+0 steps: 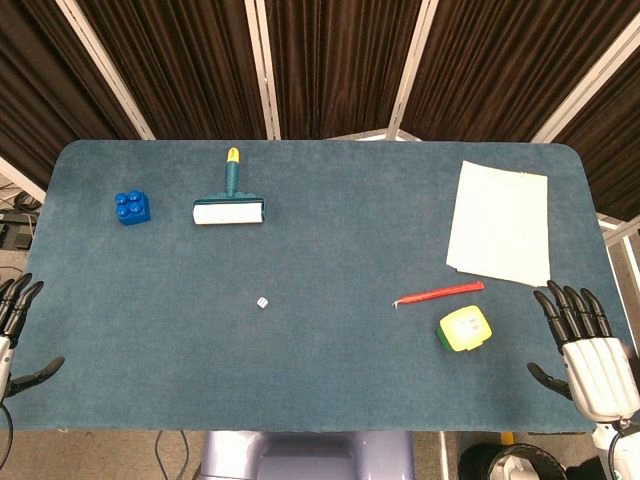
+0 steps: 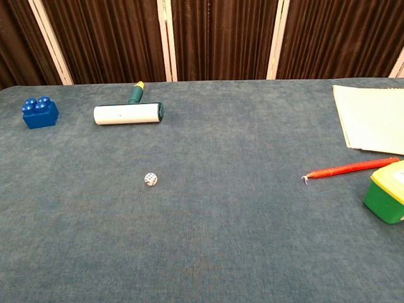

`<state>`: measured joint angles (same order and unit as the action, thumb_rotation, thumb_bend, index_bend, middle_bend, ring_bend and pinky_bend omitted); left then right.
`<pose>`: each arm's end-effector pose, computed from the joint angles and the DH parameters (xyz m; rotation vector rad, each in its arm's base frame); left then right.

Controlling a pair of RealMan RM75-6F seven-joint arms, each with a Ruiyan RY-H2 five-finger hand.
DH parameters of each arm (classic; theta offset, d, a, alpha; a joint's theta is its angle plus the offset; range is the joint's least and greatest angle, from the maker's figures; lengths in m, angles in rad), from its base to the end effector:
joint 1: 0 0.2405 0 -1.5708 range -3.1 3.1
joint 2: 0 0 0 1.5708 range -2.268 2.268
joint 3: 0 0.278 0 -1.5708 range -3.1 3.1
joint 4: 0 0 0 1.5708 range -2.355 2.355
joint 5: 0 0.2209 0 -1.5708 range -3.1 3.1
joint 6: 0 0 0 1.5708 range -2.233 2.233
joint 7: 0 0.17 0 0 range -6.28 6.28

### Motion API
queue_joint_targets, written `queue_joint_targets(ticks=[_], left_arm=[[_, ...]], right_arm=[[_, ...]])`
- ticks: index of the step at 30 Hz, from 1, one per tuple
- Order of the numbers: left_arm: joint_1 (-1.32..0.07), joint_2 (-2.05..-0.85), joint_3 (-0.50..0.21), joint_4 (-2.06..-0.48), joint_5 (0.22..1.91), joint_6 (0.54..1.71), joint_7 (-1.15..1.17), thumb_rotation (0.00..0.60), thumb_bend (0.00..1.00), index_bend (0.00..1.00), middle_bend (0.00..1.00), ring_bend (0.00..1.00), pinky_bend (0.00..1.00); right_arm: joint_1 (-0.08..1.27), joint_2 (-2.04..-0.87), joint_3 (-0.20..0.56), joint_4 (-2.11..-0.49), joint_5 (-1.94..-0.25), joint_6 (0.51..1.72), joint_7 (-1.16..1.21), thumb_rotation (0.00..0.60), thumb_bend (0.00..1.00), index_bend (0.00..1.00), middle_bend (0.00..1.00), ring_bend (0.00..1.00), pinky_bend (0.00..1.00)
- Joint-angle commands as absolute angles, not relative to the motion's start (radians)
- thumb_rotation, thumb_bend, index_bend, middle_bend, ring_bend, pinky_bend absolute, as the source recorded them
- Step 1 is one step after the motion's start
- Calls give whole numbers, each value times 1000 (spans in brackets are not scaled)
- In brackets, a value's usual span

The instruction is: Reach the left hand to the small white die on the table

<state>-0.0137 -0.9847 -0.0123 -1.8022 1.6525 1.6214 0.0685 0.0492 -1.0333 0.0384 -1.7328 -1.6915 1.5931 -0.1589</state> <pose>-0.2888 0.1757 0.1921 -1.4165 -0.8045 -0.9899 -0.2869 -0.1910 0.1790 1.4994 -0.6746 0.9536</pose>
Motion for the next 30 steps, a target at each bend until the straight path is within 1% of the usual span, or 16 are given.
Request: queue_joint_targets(ticks=[1, 7, 8, 9, 10, 11, 12, 13, 14, 15, 17, 18, 21, 25, 28, 30], left_arm=[[-14, -985, -12, -1801, 1653, 1622, 69, 600, 0, 0, 0, 0, 0], [-29, -996, -12, -1796, 1644, 1589, 69, 600, 0, 0, 0, 0, 1], [-40, -1002, -15, -1798, 1638, 1571, 80, 600, 0, 0, 35, 38, 54], [-53, -1012, -23, -1802, 1631, 1554, 94, 600, 1, 0, 158, 156, 186], [-69, -1025, -31, -1805, 1624, 1532, 110, 600, 24, 0, 270, 261, 306], [-89, -1038, -37, -1810, 1616, 1501, 128, 600, 108, 0, 470, 447, 513], [-113, -1051, -40, -1816, 1607, 1459, 147, 600, 234, 0, 637, 600, 686], [-139, -1067, -46, -1822, 1597, 1417, 167, 600, 335, 0, 715, 672, 774], [-175, -1093, -55, -1825, 1583, 1362, 196, 600, 458, 0, 808, 759, 879], [-201, -1116, -63, -1826, 1569, 1322, 215, 600, 537, 0, 871, 818, 949], [-254, -1160, -77, -1833, 1523, 1232, 243, 600, 609, 8, 934, 875, 996], [-292, -1183, -85, -1841, 1482, 1163, 252, 600, 635, 19, 953, 892, 1000], [-421, -1256, -115, -1831, 1349, 954, 329, 600, 666, 36, 972, 910, 1000], [-513, -1336, -137, -1807, 1183, 857, 442, 600, 665, 37, 973, 912, 1000], [-560, -1384, -141, -1776, 1098, 832, 493, 600, 664, 36, 973, 912, 1000], [-573, -1397, -141, -1766, 1076, 827, 504, 600, 665, 37, 973, 912, 1000]], right_arm=[[49, -1033, 39, -1733, -1688, 1591, -159, 600, 0, 0, 0, 0, 0], [51, -1032, 38, -1739, -1686, 1586, -159, 600, 0, 0, 0, 0, 0], [51, -1030, 38, -1741, -1685, 1585, -158, 600, 0, 0, 0, 0, 0], [53, -1030, 39, -1742, -1683, 1582, -156, 600, 0, 0, 0, 0, 0], [54, -1030, 39, -1743, -1681, 1578, -155, 600, 0, 0, 0, 0, 0], [56, -1030, 40, -1744, -1678, 1574, -155, 600, 0, 0, 0, 0, 0], [59, -1028, 41, -1745, -1676, 1569, -156, 600, 0, 0, 0, 0, 0], [61, -1028, 41, -1745, -1675, 1564, -158, 600, 0, 0, 0, 0, 0], [64, -1030, 41, -1742, -1671, 1557, -163, 600, 0, 0, 0, 0, 0], [67, -1032, 42, -1740, -1667, 1552, -167, 600, 0, 0, 0, 0, 0], [71, -1033, 44, -1739, -1656, 1540, -172, 600, 0, 0, 0, 0, 0], [73, -1034, 47, -1740, -1647, 1534, -174, 600, 0, 0, 0, 0, 0], [81, -1037, 57, -1738, -1607, 1510, -182, 600, 0, 0, 0, 0, 0], [88, -1041, 64, -1731, -1562, 1480, -188, 600, 0, 0, 0, 0, 0], [94, -1045, 67, -1724, -1539, 1462, -195, 600, 0, 0, 0, 0, 0], [95, -1046, 68, -1722, -1533, 1459, -196, 600, 0, 0, 0, 0, 0]])
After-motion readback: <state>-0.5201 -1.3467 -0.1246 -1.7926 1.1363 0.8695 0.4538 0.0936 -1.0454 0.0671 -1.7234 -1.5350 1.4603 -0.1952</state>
